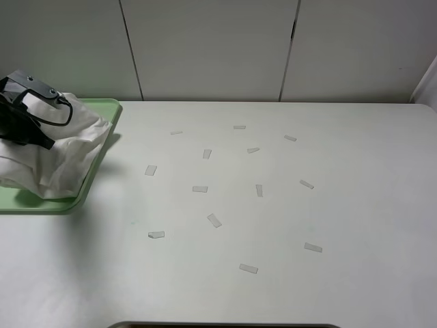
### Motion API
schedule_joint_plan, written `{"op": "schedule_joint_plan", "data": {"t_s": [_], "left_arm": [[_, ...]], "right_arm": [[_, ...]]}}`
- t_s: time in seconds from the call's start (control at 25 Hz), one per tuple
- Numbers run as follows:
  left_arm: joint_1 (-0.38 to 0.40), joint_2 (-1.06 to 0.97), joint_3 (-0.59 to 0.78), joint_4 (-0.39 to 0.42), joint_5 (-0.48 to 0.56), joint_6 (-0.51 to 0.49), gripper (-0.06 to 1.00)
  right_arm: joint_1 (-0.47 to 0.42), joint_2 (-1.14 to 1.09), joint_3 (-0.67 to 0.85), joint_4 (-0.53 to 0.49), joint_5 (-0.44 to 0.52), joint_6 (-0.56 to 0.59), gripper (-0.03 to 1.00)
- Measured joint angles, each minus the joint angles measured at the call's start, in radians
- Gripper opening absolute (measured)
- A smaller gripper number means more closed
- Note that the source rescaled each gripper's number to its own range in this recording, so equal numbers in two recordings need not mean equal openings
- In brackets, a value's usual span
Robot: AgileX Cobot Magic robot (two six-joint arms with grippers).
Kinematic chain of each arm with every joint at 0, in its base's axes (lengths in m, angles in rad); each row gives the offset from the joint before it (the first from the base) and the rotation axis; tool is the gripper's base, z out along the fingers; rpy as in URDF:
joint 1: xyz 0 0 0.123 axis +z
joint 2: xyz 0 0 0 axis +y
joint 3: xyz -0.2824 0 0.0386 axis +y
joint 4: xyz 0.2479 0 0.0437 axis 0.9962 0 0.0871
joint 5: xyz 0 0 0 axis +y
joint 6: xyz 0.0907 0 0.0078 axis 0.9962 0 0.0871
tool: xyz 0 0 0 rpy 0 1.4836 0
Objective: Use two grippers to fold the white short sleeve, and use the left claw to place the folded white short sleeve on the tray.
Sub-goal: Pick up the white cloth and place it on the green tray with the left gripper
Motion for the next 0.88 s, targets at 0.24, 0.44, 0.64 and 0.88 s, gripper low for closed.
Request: {"op": "schedule_joint_plan", "data": {"t_s": [0.24,0.44,0.64,0.88], "left_arm": [[0.021,0.074,0.000,0.000,-0.065,0.035,0.23],[0.028,0.074,0.000,0.000,-0.066,0.082,0.23],[0.057,0.074,0.000,0.000,-0.067,0.095,0.23],[0.107,0.074,0.000,0.000,-0.067,0.096,0.23]], "right_arm": [[0.000,0.000,0.000,0.000,0.000,0.000,1.00],[0.000,0.000,0.000,0.000,0.000,0.000,1.00],[0.000,0.000,0.000,0.000,0.000,0.000,1.00],[0.000,0.000,0.000,0.000,0.000,0.000,1.00]]}}
